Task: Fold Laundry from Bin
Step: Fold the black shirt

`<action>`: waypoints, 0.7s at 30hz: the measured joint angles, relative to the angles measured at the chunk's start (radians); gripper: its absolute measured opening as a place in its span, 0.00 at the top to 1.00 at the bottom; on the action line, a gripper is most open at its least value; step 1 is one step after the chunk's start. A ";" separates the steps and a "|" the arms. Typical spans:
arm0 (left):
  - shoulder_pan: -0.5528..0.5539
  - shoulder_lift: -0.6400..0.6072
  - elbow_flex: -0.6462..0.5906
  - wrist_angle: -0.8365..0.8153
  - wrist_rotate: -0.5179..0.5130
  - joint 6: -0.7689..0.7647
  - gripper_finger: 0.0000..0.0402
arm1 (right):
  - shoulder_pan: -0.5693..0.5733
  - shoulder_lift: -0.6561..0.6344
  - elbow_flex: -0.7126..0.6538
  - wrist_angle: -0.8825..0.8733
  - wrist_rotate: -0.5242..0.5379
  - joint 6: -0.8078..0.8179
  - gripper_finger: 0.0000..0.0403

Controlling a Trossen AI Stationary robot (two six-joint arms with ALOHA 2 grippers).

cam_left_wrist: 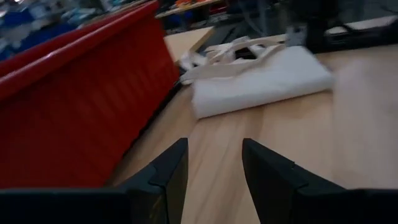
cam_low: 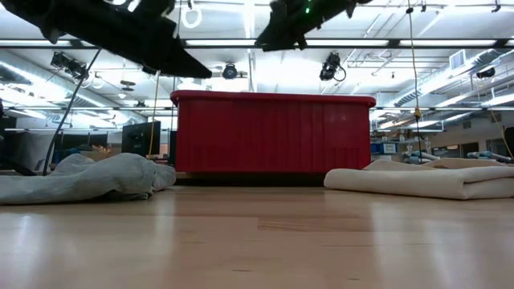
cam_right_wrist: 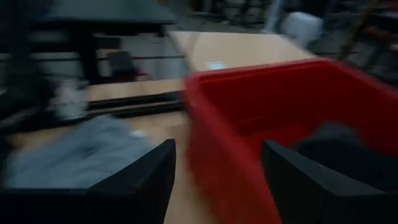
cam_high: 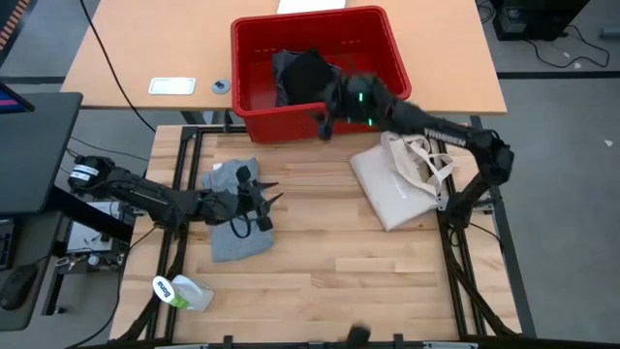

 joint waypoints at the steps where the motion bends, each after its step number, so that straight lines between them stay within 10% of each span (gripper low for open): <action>1: 0.013 0.000 0.000 -0.006 -0.007 -0.019 0.61 | -0.037 0.022 0.031 0.001 -0.015 -0.005 0.40; 21: 0.211 -0.002 0.000 -0.230 -0.032 -0.116 0.61 | -0.424 0.718 0.813 -0.242 -0.106 -0.117 0.38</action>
